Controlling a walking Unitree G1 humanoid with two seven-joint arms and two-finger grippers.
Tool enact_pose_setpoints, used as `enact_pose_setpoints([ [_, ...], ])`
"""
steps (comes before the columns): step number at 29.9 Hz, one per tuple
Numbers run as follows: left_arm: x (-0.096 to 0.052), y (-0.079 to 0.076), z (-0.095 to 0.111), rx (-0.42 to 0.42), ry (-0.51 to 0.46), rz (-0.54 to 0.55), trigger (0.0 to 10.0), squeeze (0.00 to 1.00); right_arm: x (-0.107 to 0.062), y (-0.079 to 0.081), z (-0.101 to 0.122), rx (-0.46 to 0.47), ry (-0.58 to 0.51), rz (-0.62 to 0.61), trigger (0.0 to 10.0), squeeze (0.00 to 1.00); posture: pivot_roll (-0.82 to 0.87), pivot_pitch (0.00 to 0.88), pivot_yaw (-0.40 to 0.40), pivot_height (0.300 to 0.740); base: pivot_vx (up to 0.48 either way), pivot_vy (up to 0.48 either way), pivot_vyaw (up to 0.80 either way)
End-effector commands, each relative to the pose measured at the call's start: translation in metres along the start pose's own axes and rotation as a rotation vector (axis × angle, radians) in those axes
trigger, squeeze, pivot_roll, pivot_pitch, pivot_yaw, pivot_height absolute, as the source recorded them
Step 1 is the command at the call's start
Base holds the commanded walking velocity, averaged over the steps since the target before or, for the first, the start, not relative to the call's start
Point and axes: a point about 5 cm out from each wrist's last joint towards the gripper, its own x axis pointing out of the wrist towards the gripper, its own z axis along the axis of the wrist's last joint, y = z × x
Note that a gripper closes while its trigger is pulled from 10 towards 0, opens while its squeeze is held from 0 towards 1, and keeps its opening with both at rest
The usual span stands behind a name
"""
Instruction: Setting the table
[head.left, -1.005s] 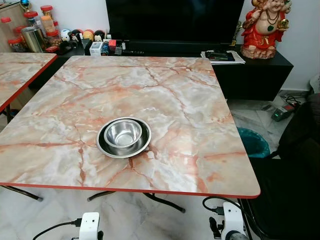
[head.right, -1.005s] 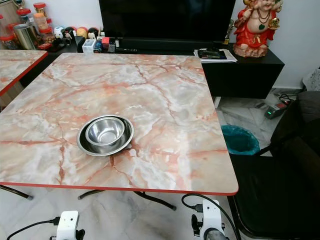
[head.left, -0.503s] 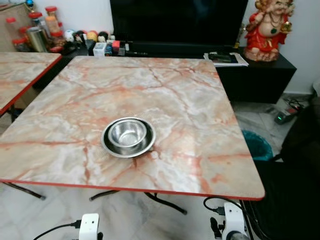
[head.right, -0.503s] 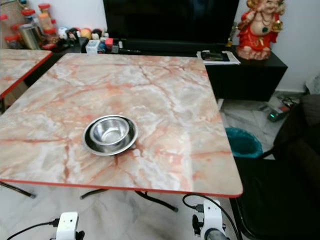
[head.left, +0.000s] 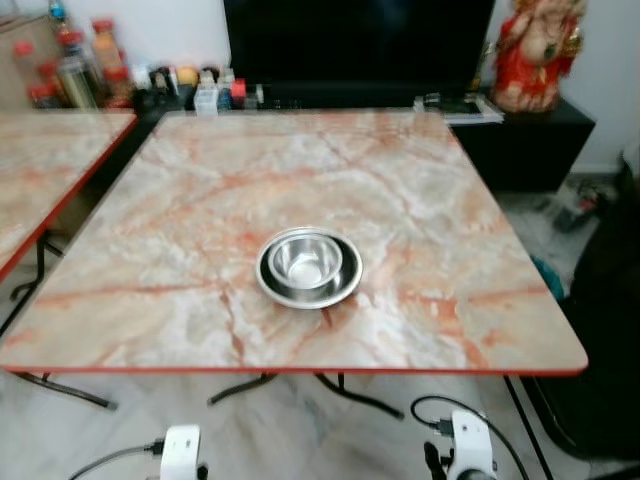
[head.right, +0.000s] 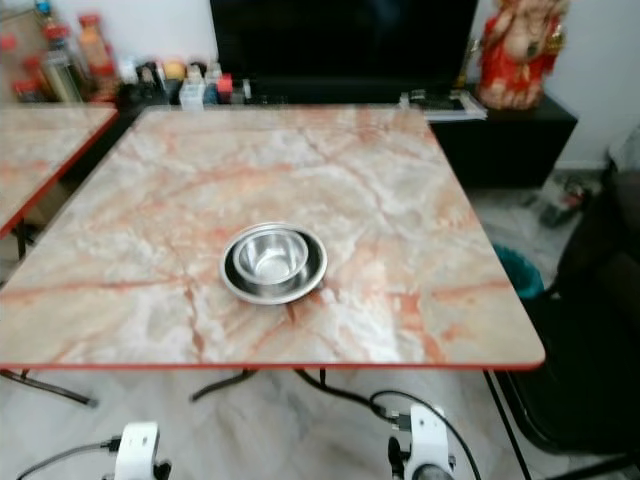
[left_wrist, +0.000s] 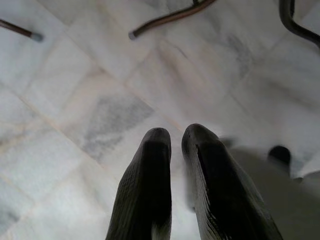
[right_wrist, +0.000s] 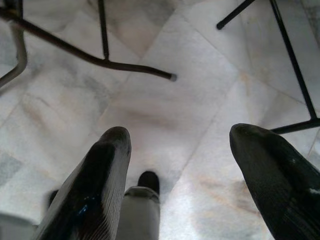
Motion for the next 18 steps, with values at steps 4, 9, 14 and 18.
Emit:
enact_pose_setpoints([
  [4,-0.0020,0.0090,-0.0050,-0.004,0.014,0.024,10.0,0.00,0.0009,0.0079,0.0032,0.008,-0.011,0.017,10.0,0.00,-0.01,0.000,-0.008,0.714,0.000,0.480,0.00],
  [9,-0.0017,0.0086,-0.0039,-0.004,0.012,0.025,10.0,0.00,0.0013,0.0091,0.0046,0.007,-0.013,0.021,10.0,0.00,-0.01,0.000,-0.010,0.714,0.000,0.480,0.00],
  [14,-0.0013,0.0090,-0.0026,-0.003,0.009,0.024,10.0,0.00,0.0016,0.0104,0.0063,0.008,-0.018,0.022,10.0,0.00,-0.01,0.000,-0.004,0.714,0.000,0.480,0.00],
  [18,-0.0007,0.0095,-0.0002,0.007,0.006,0.023,10.0,0.00,0.0020,0.0117,0.0082,0.016,-0.024,0.022,10.0,0.00,0.02,0.000,-0.001,0.714,0.000,0.480,0.00],
])
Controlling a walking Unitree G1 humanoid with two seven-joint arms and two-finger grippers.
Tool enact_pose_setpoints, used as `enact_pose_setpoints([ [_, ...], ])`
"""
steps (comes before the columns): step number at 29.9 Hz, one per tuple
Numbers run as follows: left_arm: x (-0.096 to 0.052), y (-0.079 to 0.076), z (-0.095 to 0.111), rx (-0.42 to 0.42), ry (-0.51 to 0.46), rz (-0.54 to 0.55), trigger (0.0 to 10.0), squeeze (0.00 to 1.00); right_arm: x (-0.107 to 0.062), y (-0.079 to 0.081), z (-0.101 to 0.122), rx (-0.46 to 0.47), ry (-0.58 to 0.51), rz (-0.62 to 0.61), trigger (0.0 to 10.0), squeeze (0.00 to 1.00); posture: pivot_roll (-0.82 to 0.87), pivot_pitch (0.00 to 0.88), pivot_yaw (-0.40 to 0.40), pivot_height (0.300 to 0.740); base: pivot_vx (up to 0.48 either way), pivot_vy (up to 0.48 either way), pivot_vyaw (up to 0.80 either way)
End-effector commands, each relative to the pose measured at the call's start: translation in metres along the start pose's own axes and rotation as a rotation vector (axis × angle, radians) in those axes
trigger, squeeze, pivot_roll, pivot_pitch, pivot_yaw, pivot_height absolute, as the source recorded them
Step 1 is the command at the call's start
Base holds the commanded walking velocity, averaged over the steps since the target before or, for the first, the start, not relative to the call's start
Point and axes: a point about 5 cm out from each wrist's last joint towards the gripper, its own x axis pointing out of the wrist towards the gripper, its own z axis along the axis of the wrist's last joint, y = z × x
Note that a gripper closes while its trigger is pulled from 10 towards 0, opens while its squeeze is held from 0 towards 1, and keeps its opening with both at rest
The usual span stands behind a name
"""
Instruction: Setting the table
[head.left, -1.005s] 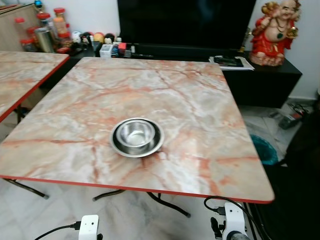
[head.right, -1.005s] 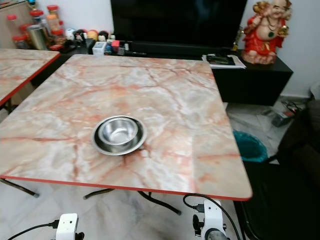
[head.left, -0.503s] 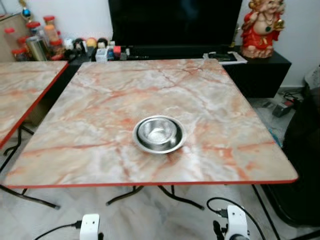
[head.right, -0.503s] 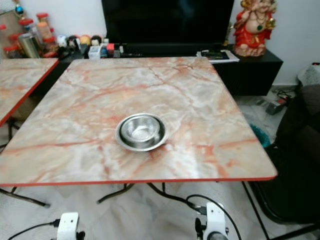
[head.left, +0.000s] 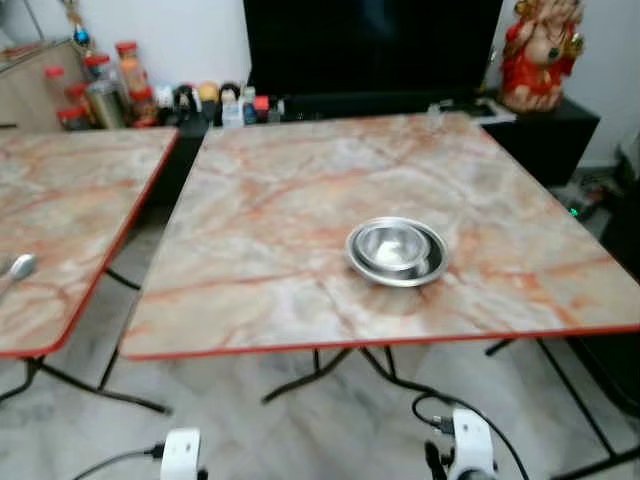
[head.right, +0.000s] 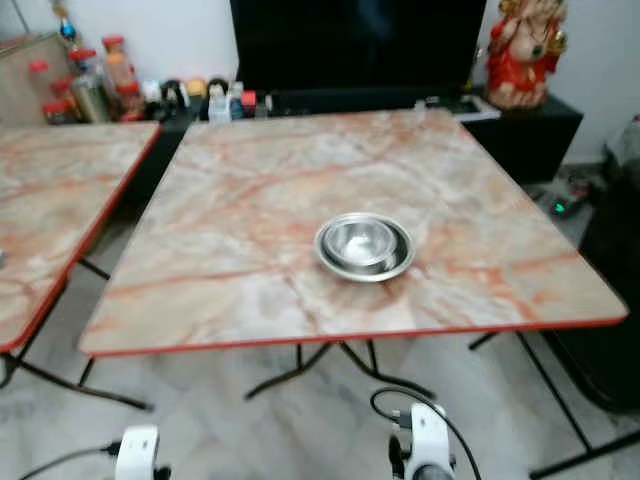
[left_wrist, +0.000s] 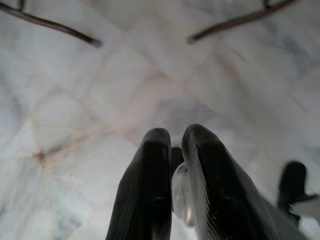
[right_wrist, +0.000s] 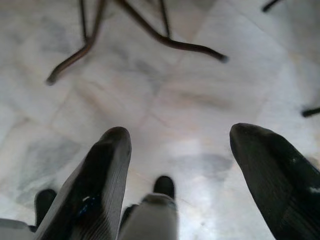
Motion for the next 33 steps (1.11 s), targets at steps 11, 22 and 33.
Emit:
enact_pose_setpoints([
  [11,-0.0030,0.0137,-0.0076,0.003,0.026,0.035,10.0,0.00,0.0016,0.0083,0.0071,0.010,-0.023,0.019,10.0,0.00,0.03,0.000,-0.005,0.714,0.000,0.480,0.00],
  [22,-0.0023,0.0105,-0.0067,-0.004,0.027,0.033,10.0,0.00,0.0022,0.0082,0.0103,-0.006,-0.027,0.025,10.0,0.00,0.03,0.000,-0.011,0.714,0.000,0.480,0.00],
  [33,-0.0022,0.0094,-0.0071,0.003,0.031,0.028,10.0,0.00,0.0020,0.0077,0.0094,-0.017,-0.024,0.026,10.0,0.00,0.02,0.000,-0.010,0.714,0.000,0.480,0.00],
])
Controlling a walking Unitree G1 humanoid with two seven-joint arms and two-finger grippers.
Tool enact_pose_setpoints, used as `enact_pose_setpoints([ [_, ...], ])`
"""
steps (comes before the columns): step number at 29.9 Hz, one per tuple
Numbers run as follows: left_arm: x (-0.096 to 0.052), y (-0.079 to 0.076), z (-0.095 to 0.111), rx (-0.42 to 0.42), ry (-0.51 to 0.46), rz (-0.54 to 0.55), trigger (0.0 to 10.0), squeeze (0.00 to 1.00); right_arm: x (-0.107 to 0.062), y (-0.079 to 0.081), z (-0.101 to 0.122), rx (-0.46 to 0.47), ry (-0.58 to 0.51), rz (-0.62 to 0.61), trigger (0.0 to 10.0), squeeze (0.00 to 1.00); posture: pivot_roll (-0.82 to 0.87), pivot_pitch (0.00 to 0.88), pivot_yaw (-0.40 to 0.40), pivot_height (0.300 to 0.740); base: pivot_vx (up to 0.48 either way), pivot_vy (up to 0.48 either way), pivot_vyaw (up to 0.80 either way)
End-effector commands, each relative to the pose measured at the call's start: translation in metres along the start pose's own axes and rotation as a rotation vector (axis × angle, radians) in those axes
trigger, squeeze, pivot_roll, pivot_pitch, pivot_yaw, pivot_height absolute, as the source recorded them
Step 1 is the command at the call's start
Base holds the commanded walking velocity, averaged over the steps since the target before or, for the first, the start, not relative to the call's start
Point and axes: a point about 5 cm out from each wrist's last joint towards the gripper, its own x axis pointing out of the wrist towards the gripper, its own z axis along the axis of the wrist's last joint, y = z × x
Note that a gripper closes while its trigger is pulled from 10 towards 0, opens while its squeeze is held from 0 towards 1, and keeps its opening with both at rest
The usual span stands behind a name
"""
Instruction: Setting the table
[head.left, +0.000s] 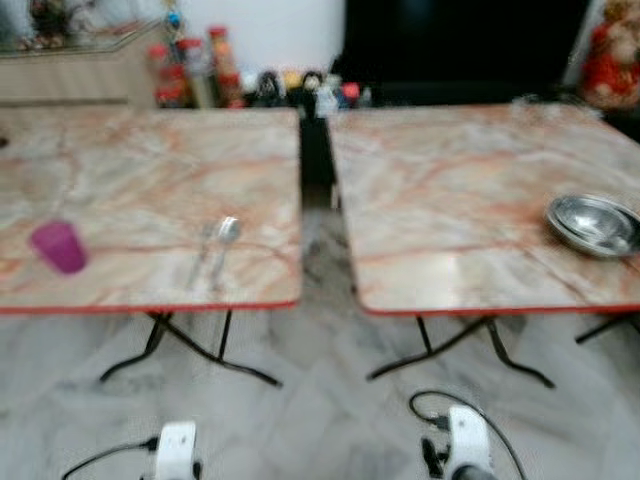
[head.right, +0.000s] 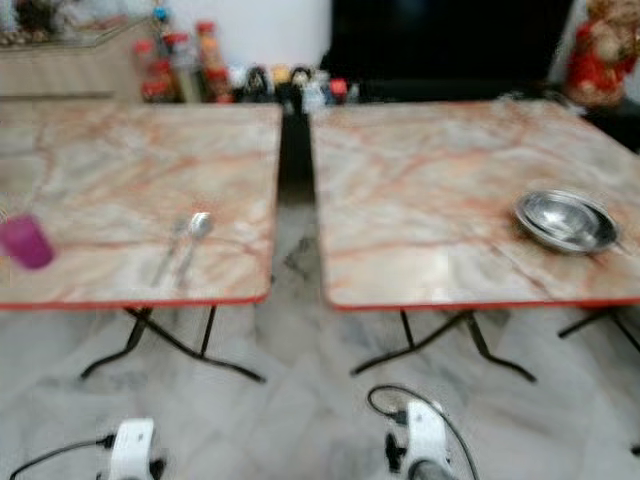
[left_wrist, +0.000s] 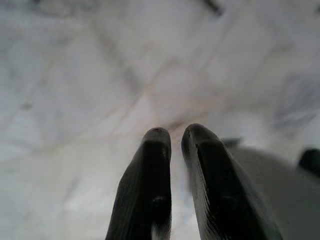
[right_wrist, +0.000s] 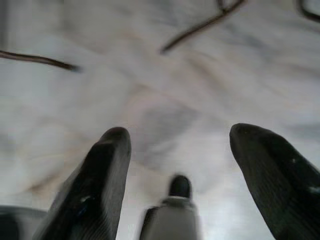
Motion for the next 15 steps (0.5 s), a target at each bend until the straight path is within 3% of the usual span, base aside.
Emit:
enact_pose_setpoints([
  [1,0.0020,-0.0074,0.0076,-0.004,-0.024,-0.017,10.0,0.00,-0.0008,-0.0128,0.0019,-0.006,-0.007,-0.032,10.0,0.00,0.02,0.000,-0.010,0.714,0.000,0.480,0.00],
  [15,0.0019,-0.0082,0.0069,0.008,-0.020,-0.023,10.0,0.00,-0.0008,-0.0132,0.0021,-0.014,-0.009,-0.031,10.0,0.00,0.02,0.000,-0.005,0.714,0.000,0.480,0.00],
])
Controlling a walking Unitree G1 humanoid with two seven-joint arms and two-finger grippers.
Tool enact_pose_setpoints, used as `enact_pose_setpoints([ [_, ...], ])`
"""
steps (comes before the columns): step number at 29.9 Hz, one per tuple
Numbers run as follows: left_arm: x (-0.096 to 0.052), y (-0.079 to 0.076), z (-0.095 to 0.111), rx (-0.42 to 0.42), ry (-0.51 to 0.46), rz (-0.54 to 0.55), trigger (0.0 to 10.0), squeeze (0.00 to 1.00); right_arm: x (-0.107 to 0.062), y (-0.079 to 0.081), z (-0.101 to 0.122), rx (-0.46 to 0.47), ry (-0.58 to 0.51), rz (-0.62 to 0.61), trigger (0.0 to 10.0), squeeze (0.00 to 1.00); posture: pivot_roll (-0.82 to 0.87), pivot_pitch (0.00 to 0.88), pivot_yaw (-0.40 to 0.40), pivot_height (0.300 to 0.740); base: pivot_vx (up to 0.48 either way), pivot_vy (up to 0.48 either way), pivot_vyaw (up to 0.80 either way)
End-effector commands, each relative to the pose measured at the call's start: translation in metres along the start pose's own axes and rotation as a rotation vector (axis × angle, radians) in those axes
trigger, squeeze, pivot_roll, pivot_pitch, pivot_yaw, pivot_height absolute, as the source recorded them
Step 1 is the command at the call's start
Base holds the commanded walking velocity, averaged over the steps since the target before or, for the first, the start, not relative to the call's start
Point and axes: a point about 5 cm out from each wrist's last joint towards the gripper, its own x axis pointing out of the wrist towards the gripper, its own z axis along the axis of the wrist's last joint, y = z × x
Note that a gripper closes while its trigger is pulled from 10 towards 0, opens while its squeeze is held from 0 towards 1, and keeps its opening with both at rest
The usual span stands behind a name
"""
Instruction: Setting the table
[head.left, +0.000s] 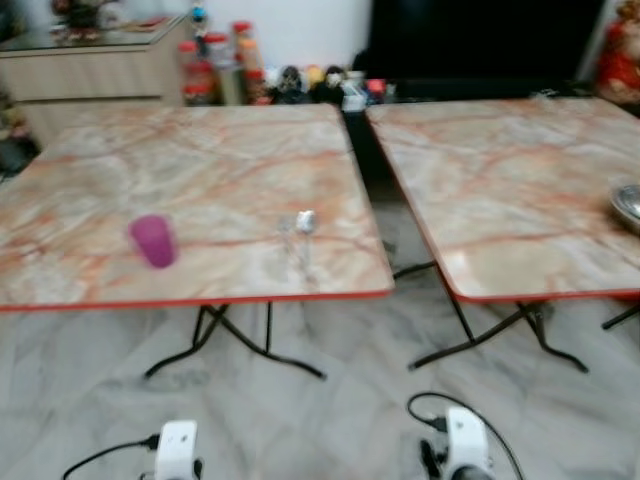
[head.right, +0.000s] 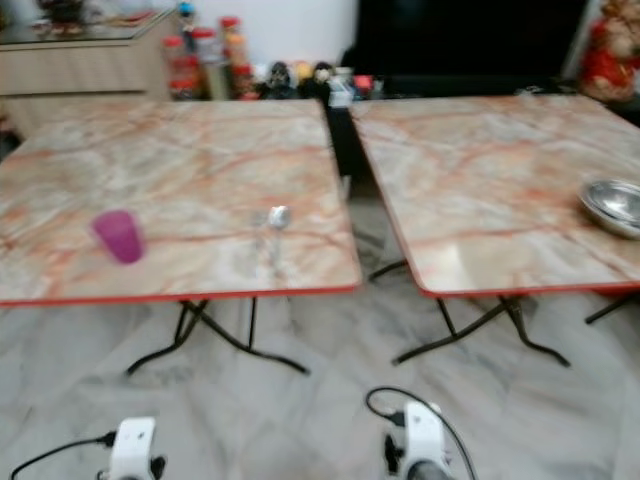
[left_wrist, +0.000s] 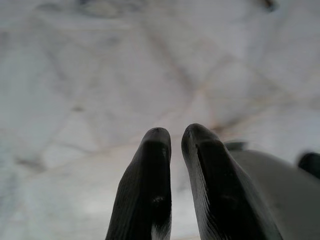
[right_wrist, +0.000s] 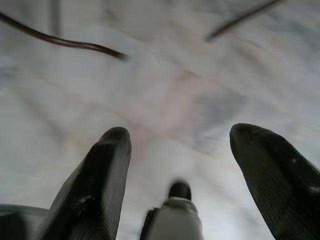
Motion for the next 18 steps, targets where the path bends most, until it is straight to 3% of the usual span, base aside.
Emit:
enact_pose_setpoints([
  [1,0.0014,-0.0081,0.0040,0.002,-0.011,-0.021,10.0,0.00,-0.0013,-0.0136,-0.0004,-0.003,-0.001,-0.035,10.0,0.00,0.02,0.000,-0.005,0.714,0.000,0.480,0.00],
  [7,0.0015,-0.0079,0.0042,0.028,-0.009,-0.022,10.0,0.00,-0.0013,-0.0127,-0.0010,-0.004,0.000,-0.031,10.0,0.00,0.03,0.000,-0.006,0.714,0.000,0.109,0.00],
  [18,0.0018,-0.0077,0.0068,-0.009,-0.025,-0.009,10.0,0.00,-0.0005,-0.0115,0.0028,0.004,-0.011,-0.032,10.0,0.00,0.04,0.000,-0.015,0.714,0.000,0.000,0.00],
])
